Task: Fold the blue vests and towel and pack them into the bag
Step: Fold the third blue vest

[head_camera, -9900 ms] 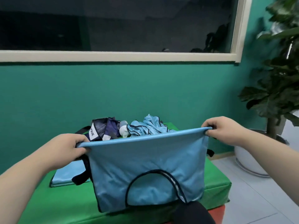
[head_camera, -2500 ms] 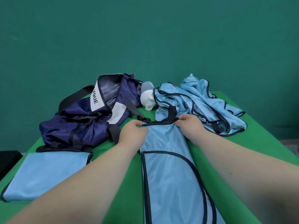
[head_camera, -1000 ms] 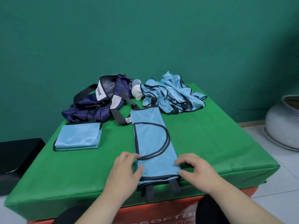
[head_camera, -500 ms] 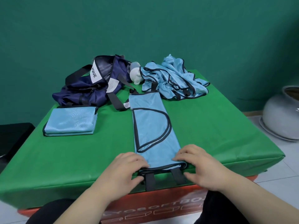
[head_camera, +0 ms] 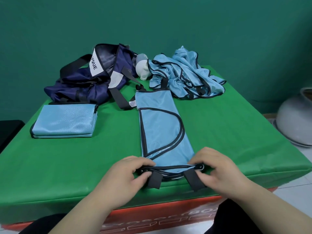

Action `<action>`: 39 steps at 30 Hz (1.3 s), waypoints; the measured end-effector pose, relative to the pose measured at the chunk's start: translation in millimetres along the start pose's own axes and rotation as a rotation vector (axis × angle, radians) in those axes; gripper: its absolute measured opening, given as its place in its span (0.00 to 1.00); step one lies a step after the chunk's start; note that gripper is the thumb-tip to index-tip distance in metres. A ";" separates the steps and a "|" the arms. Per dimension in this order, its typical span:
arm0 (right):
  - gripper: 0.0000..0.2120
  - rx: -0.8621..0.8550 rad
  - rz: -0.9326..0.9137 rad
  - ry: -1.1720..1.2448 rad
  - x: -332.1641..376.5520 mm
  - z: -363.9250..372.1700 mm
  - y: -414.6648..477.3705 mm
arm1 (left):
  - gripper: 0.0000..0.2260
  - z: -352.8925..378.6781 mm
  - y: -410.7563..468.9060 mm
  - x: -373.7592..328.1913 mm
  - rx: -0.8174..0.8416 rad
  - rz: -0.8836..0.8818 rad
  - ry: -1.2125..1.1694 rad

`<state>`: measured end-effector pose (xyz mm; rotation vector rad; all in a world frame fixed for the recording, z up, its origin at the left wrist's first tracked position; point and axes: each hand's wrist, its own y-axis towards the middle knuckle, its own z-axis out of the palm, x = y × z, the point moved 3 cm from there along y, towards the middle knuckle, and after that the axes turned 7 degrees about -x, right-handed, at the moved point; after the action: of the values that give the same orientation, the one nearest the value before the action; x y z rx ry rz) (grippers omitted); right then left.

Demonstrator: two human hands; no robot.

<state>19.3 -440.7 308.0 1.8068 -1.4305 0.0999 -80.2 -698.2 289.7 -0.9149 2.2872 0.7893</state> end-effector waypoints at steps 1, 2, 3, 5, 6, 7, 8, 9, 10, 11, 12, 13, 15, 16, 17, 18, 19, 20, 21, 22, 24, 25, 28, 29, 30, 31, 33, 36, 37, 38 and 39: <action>0.14 -0.026 0.039 0.034 -1.0 0.5 1.6 | 0.24 -0.7 0.3 -1.2 0.013 0.009 -0.005; 0.15 -0.050 0.080 0.069 -2.1 1.1 3.2 | 0.23 -1.1 0.5 -2.6 0.025 0.021 -0.004; 0.15 -0.068 0.114 0.098 -3.4 1.7 5.0 | 0.23 -1.4 0.7 -4.0 0.038 0.031 0.003; 0.18 -0.084 0.161 0.127 -5.7 3.6 8.5 | 0.22 -1.5 1.1 -4.5 0.066 0.048 0.029; 0.20 -0.086 0.188 0.141 -6.8 4.6 9.8 | 0.22 -1.1 1.4 -3.6 0.076 0.045 0.035; 0.21 -0.089 0.225 0.168 -7.4 5.1 11.0 | 0.22 -0.9 1.5 -2.3 0.083 0.035 0.037; 0.22 -0.094 0.264 0.204 -8.0 5.2 11.7 | 0.22 -0.2 1.9 -1.4 0.084 0.027 0.039; 0.22 -0.097 0.298 0.243 -8.3 5.0 12.4 | 0.23 0.5 2.5 -1.1 0.082 0.024 0.049; 0.22 -0.099 0.325 0.281 -8.7 4.8 12.5 | 0.25 1.6 3.0 -1.2 0.079 0.027 0.065; 0.22 -0.102 0.351 0.317 -8.5 4.4 12.7 | 0.26 2.5 3.8 -2.2 0.074 0.032 0.081; 0.21 -0.106 0.380 0.350 -8.3 3.9 12.7 | 0.26 3.2 4.2 -3.2 0.067 0.035 0.094; 0.21 -0.112 0.410 0.379 -8.1 3.5 12.5 | 0.26 3.7 4.3 -3.8 0.056 0.036 0.101; 0.20 -0.122 0.456 0.422 -7.9 2.4 11.3 | 0.22 3.7 3.8 -4.6 0.033 0.037 0.087; 0.20 -0.122 0.463 0.430 -7.5 1.8 11.0 | 0.20 3.0 3.7 -6.3 0.022 0.036 0.063; 0.20 -0.117 0.458 0.431 -6.2 1.0 11.0 | 0.19 2.2 3.8 -8.6 0.006 0.035 0.031; 0.19 -0.113 0.442 0.430 -4.2 0.1 11.2 | 0.17 1.3 4.4 -11.0 -0.016 0.039 -0.005; 0.18 -0.118 0.420 0.434 -1.5 -1.1 11.6 | 0.17 0.4 5.0 -13.4 -0.044 0.047 -0.046; 0.16 -0.131 0.399 0.443 0.7 -2.3 11.3 | 0.17 -0.2 5.5 -15.3 -0.075 0.054 -0.088; 0.13 -0.145 0.392 0.455 3.0 -3.3 10.6 | 0.16 -0.6 5.7 -16.9 -0.103 0.059 -0.127; 0.12 -0.156 0.394 0.463 5.2 -3.9 9.2 | 0.15 -0.8 5.3 -17.9 -0.125 0.064 -0.158; 0.11 -0.168 0.394 0.471 11.7 -5.3 5.8 | 0.15 -1.8 3.2 -19.7 -0.162 0.082 -0.199; 0.11 -0.170 0.386 0.471 15.3 -6.6 3.6 | 0.15 -2.5 1.6 -20.1 -0.181 0.086 -0.214; 0.11 -0.154 0.366 0.455 25.4 -12.4 -5.1 | 0.14 -4.2 -5.7 -22.5 -0.216 0.060 -0.257; 0.11 -0.145 0.363 0.449 28.1 -14.4 -9.2 | 0.14 -4.3 -9.4 -24.6 -0.219 0.048 -0.259; 0.12 -0.137 0.361 0.444 30.7 -16.1 -13.6 | 0.14 -4.7 -13.0 -27.5 -0.218 0.035 -0.257; 0.12 -0.131 0.362 0.441 34.1 -17.6 -18.1 | 0.14 -5.1 -16.9 -30.8 -0.211 0.024 -0.256; 0.11 -0.129 0.373 0.442 41.6 -20.3 -26.8 | 0.15 -6.6 -24.2 -38.1 -0.185 0.009 -0.259; 0.07 -0.141 0.397 0.443 52.4 -24.1 -37.7 | 0.14 -11.4 -34.3 -50.6 -0.150 -0.017 -0.262; 0.07 -0.149 0.408 0.443 55.3 -25.2 -41.1 | 0.13 -13.1 -37.7 -55.5 -0.137 -0.026 -0.271; 0.08 -0.155 0.420 0.446 58.0 -26.0 -44.5 | 0.12 -15.1 -41.5 -60.8 -0.129 -0.032 -0.286; 0.10 -0.156 0.432 0.447 60.9 -26.6 -48.3 | 0.11 -16.8 -46.0 -66.0 -0.126 -0.038 -0.302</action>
<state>92.3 -470.1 331.4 1.2268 -1.4258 0.5608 -9.8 -709.5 330.6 -0.8286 1.9713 0.9915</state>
